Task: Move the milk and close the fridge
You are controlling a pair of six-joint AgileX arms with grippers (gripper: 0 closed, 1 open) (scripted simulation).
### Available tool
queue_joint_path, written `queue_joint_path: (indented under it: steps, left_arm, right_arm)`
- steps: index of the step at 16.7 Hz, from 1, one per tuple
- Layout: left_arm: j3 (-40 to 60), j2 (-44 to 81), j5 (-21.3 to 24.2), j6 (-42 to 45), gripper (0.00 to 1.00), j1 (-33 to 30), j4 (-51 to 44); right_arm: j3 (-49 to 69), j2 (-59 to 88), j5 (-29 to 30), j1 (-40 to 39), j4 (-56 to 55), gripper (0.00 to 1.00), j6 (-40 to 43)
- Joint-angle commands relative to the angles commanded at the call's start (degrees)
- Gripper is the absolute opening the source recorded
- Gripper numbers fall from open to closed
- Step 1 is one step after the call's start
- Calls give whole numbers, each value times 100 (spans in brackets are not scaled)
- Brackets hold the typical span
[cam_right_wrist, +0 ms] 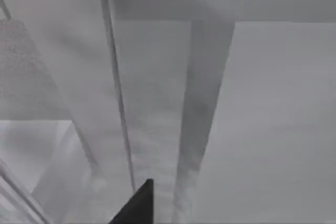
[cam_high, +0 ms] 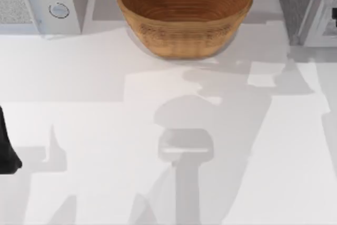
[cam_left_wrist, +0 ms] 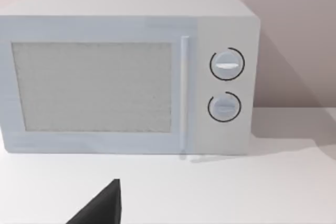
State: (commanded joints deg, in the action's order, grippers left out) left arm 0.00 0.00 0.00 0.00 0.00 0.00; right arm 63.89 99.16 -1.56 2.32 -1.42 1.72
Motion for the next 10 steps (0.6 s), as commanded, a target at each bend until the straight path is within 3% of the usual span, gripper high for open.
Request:
queue_joint_path:
  steps: [6, 10]
  left_arm:
    - [0, 0, 0, 0, 100, 0, 0]
    - [0, 0, 0, 0, 100, 0, 0]
  right_arm:
    - [1611, 1219, 31, 6, 329, 100, -37]
    - [1944, 1482, 36, 4, 403, 100, -47]
